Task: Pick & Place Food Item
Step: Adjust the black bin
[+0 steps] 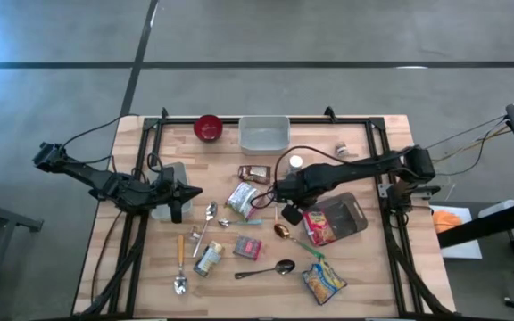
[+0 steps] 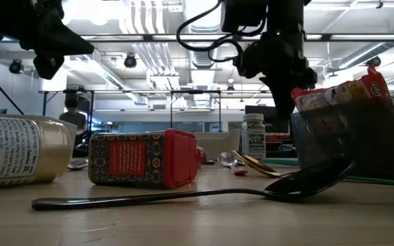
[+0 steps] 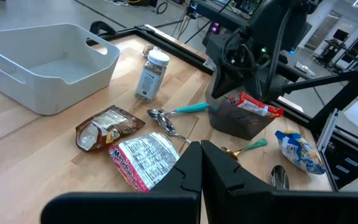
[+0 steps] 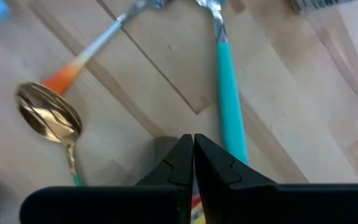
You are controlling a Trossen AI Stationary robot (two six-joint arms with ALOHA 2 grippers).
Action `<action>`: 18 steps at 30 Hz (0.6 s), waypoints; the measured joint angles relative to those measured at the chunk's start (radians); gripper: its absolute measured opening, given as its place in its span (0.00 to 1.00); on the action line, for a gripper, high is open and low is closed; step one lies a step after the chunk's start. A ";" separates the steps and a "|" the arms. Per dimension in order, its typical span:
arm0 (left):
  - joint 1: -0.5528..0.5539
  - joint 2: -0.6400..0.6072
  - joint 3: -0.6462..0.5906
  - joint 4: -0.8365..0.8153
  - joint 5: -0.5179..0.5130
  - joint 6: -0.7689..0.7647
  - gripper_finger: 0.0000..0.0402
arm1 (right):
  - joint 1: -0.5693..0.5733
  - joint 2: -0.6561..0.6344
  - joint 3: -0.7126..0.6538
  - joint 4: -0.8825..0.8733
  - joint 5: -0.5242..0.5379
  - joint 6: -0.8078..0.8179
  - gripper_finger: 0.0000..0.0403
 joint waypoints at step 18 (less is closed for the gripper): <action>0.000 0.000 0.000 -0.003 0.000 0.003 0.00 | 0.042 -0.001 0.009 -0.048 -0.192 -0.079 0.03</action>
